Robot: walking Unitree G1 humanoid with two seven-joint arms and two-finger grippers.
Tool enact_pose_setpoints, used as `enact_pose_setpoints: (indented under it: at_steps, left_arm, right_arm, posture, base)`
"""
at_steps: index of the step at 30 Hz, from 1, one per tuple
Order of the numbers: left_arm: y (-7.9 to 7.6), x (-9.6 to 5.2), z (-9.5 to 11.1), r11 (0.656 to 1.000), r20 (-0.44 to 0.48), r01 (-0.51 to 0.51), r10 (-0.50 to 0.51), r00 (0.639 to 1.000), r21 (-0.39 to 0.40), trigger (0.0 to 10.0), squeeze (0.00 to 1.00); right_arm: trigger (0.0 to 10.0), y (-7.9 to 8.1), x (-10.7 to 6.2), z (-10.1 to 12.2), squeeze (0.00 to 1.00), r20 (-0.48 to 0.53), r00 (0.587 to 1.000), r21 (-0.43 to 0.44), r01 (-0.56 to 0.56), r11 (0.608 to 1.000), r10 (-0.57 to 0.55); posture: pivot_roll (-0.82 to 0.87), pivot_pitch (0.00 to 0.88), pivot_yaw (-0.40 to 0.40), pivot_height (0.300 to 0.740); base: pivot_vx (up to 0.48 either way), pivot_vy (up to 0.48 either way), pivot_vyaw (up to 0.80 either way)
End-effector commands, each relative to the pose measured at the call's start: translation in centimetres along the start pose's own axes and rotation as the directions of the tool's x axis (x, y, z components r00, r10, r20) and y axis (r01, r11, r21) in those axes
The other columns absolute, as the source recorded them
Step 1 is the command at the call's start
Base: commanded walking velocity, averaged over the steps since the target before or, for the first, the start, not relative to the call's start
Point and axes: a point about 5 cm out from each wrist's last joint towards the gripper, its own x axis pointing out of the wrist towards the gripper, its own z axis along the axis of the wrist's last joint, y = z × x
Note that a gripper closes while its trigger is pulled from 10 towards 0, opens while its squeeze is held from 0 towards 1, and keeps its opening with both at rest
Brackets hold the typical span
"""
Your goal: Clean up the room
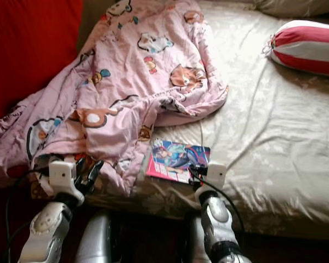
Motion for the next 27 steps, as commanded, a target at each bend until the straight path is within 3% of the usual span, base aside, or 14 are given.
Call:
enact_pose_setpoints:
  at_steps: [1, 2, 3, 4, 10, 11, 12, 13, 19, 27]
  left_arm:
    - [-0.1, -0.4, -0.8, 1.000, -0.040, 0.009, -0.009, 0.999, 0.002, 10.0, 0.00]
    - [-0.1, -0.5, -0.9, 1.000, -0.044, 0.011, -0.010, 0.999, 0.004, 10.0, 0.00]
    - [0.0, -0.8, -1.0, 1.000, -0.048, 0.009, -0.008, 0.999, 0.005, 10.0, 0.00]
    - [0.1, -1.0, -1.0, 1.000, -0.050, 0.005, -0.005, 0.999, 0.005, 10.0, 0.00]
    - [0.9, -2.1, -1.1, 1.000, -0.063, -0.022, 0.023, 0.998, 0.016, 10.0, 0.00]
    - [0.9, -2.3, -1.2, 1.000, -0.068, -0.026, 0.027, 0.997, 0.018, 10.0, 0.00]
    - [1.1, -2.5, -1.3, 0.999, -0.074, -0.030, 0.031, 0.997, 0.020, 10.0, 0.00]
    - [1.1, -2.6, -1.4, 0.999, -0.077, -0.032, 0.034, 0.996, 0.021, 10.0, 0.00]
    - [1.5, -3.1, -1.5, 0.998, -0.087, -0.048, 0.050, 0.995, 0.027, 10.0, 0.00]
    - [1.8, -3.0, -1.3, 0.998, -0.090, -0.050, 0.053, 0.995, 0.036, 10.0, 0.00]
  right_arm:
    - [10.0, -0.1, -0.3, -0.9, 0.00, -0.039, 0.999, 0.008, 0.023, 1.000, -0.023]
    - [10.0, 0.0, -0.2, -0.9, 0.00, -0.043, 0.999, 0.022, 0.021, 1.000, -0.020]
    - [10.0, 0.2, -0.1, -0.9, 0.95, -0.043, 0.999, 0.043, 0.020, 0.999, -0.018]
    - [10.0, 0.3, -0.1, -0.9, 1.00, -0.042, 0.999, 0.053, 0.019, 0.998, -0.016]
    - [10.0, 0.4, 0.2, -0.5, 1.00, -0.015, 0.999, 0.049, 0.051, 0.998, -0.050]
    - [10.0, 0.4, 0.2, -0.6, 0.96, -0.022, 0.998, 0.047, 0.056, 0.997, -0.055]
    - [10.0, 0.4, 0.2, -0.6, 0.31, -0.027, 0.998, 0.049, 0.059, 0.997, -0.058]
    - [10.0, 0.4, 0.1, -0.6, 0.00, -0.023, 0.998, 0.056, 0.059, 0.997, -0.058]
    - [10.0, -0.1, 0.2, -0.2, 0.00, 0.009, 0.996, 0.112, 0.087, 0.990, -0.089]
    - [10.0, -1.2, 0.0, -0.1, 0.00, 0.020, 0.991, 0.106, 0.126, 0.986, -0.129]
  posture:
    - [0.11, 0.272, -0.029, 0.586]
    - [0.12, 0.277, -0.027, 0.586]
    - [0.13, 0.284, -0.025, 0.586]
    - [0.13, 0.286, -0.024, 0.586]
    - [0.15, 0.306, -0.019, 0.586]
    - [0.15, 0.307, -0.019, 0.586]
    - [0.15, 0.310, -0.017, 0.586]
    - [0.15, 0.311, -0.017, 0.586]
    - [0.16, 0.321, -0.015, 0.586]
    - [0.16, 0.324, -0.003, 0.586]
  base:
    - [0.000, 0.000, 0.00]
    - [0.000, 0.000, 0.00]
    - [0.000, 0.000, 0.00]
    - [0.000, 0.000, 0.00]
    - [0.000, 0.000, 0.00]
    - [0.000, 0.000, 0.00]
    - [0.000, 0.000, 0.00]
    - [0.000, 0.000, 0.00]
    - [0.000, 0.000, 0.00]
    - [0.000, 0.000, 0.00]
